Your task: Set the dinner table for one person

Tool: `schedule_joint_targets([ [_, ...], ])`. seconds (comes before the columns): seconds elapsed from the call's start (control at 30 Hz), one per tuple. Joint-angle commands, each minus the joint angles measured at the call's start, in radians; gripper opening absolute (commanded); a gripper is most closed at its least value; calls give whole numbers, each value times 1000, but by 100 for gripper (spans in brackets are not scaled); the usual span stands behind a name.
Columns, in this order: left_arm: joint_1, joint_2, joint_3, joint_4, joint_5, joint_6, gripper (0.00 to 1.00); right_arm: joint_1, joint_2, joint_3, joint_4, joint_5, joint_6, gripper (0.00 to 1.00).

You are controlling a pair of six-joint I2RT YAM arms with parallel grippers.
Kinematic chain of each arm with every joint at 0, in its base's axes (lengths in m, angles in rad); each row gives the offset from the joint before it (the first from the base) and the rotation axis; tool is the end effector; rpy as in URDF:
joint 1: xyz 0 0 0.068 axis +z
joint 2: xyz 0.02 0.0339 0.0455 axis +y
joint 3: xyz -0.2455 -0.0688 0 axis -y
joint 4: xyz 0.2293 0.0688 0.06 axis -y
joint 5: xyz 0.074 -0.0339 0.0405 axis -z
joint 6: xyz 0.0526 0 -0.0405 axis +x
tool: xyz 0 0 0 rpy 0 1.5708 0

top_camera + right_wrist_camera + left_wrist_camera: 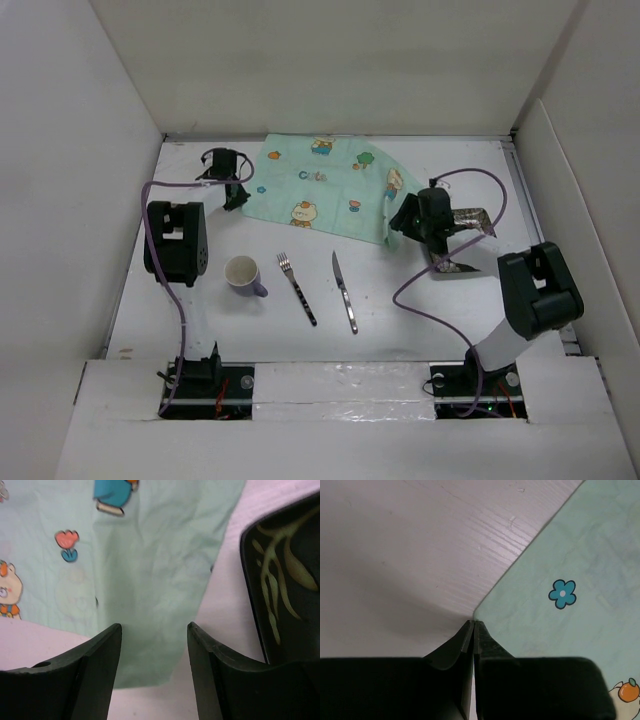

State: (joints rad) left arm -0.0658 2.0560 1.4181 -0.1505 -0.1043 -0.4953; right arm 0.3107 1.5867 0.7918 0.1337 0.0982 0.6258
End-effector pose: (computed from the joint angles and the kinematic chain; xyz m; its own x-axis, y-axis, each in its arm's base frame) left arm 0.4429 -0.0237 0.1527 -0.6189 -0.4330 -0.6554 -0.3433 0.8996 -0.2701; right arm 0.3130 0.0951 0.1597 -0.6089 0.4167 -0.6749 0.1556 0.8971 0.4135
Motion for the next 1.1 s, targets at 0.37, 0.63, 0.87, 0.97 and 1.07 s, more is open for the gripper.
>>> schedule_joint_targets([
  [0.37, 50, -137, -50, -75, -91, 9, 0, -197, 289, 541, -220, 25, -112, 54],
  [0.63, 50, -195, -51, -77, -54, -5, 0, -248, 510, 860, -474, 9, -241, 55],
  [0.87, 50, -280, -114, -75, -54, 17, 0, -306, 614, 971, -528, -228, -247, 57],
  [0.97, 50, -267, -84, -98, -58, 40, 0, -306, 647, 1011, -563, -273, -255, 58],
  [1.07, 50, -225, -42, -138, -70, 63, 0, -306, 688, 1044, -592, -282, -247, 51],
])
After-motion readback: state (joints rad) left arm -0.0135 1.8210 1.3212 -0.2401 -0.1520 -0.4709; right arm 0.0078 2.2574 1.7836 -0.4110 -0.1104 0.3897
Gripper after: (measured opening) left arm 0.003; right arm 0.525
